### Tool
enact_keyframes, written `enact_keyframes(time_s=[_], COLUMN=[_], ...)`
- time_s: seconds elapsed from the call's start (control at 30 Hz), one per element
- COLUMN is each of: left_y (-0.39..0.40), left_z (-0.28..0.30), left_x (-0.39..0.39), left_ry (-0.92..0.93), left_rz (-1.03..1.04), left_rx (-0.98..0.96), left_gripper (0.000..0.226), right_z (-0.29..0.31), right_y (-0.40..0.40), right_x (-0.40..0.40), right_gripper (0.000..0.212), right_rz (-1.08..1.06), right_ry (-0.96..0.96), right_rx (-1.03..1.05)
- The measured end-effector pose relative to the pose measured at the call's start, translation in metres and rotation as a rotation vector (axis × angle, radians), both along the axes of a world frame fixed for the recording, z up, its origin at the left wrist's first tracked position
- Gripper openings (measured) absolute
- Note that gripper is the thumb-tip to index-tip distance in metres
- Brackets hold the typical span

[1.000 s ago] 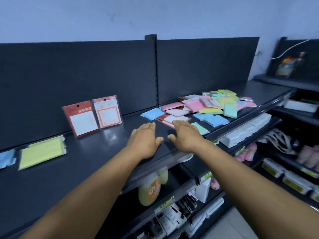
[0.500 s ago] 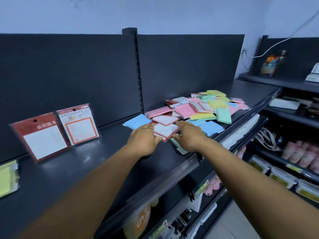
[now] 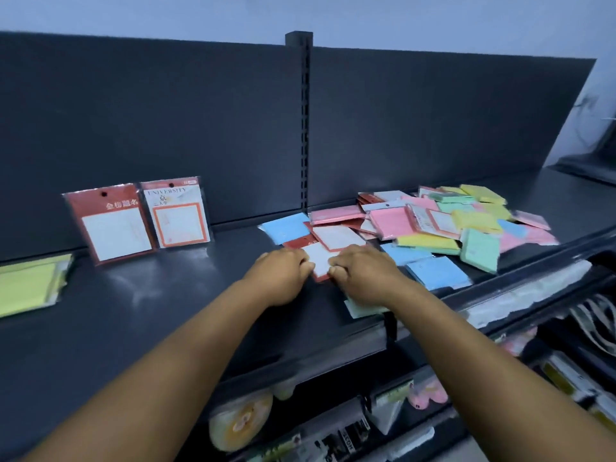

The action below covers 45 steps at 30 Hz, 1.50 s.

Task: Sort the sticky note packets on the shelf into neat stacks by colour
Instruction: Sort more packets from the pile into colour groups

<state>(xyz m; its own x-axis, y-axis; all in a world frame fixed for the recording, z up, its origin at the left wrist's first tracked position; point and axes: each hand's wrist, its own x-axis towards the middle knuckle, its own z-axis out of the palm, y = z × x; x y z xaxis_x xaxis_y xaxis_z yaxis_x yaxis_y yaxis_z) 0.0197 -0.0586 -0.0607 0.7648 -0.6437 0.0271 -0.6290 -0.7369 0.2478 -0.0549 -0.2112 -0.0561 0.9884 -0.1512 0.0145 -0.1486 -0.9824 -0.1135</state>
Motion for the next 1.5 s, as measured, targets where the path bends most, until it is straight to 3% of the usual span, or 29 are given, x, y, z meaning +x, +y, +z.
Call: enact_keyframes(time_s=[0.2, 0.33, 0.4, 0.5, 0.6, 0.7, 0.8, 0.87, 0.97, 1.13, 1.33, 1.5], left_y=[0.012, 0.005, -0.003, -0.015, -0.024, -0.030, -0.032, -0.030, -0.023, -0.009, 0.020, 0.053], left_z=[-0.003, -0.013, -0.014, -0.008, -0.003, -0.002, 0.000, 0.000, 0.002, 0.007, 0.007, 0.011], left_x=[-0.024, -0.024, -0.025, -0.028, -0.024, -0.014, -0.010, -0.007, -0.004, 0.000, -0.001, -0.013], left_ry=[-0.033, -0.035, -0.042, 0.003, 0.047, 0.188, 0.313, 0.366, 0.407, 0.435, 0.435, 0.301], left_rz=[0.206, 0.345, 0.416, 0.507, 0.545, 0.604, 0.642, 0.650, 0.648, 0.717, 0.812, 0.873], left_rx=[-0.110, -0.045, 0.044, 0.107, 0.072, -0.110, -0.226, -0.290, -0.376, -0.488, -0.779, -0.990], left_gripper=[0.034, 0.060, 0.076, 0.088, 0.079, 0.064, 0.053, 0.048, 0.022, 0.014, 0.012, 0.025], right_z=[0.005, 0.006, 0.004, 0.001, 0.000, -0.004, -0.002, 0.000, 0.003, 0.009, 0.017, 0.029], right_y=[0.001, -0.012, -0.015, -0.013, -0.009, -0.008, -0.009, -0.013, -0.021, -0.027, -0.015, 0.006], right_x=[-0.005, 0.010, 0.019, 0.032, 0.043, 0.052, 0.057, 0.059, 0.060, 0.053, 0.043, 0.033], right_gripper=[0.032, 0.045, 0.058, 0.059, 0.070, 0.089, 0.094, 0.088, 0.064, 0.019, 0.002, 0.011], right_rz=[0.148, -0.032, -0.137, -0.242, -0.296, -0.350, -0.365, -0.387, -0.448, -0.464, -0.450, -0.296], right_ry=[-0.003, -0.077, -0.025, 0.004, -0.028, -0.014, 0.001, -0.020, -0.054, -0.149, -0.198, -0.181], right_rx=[0.114, 0.228, 0.245, 0.268, 0.310, 0.289, 0.267, 0.347, 0.515, 0.775, 1.130, 1.185])
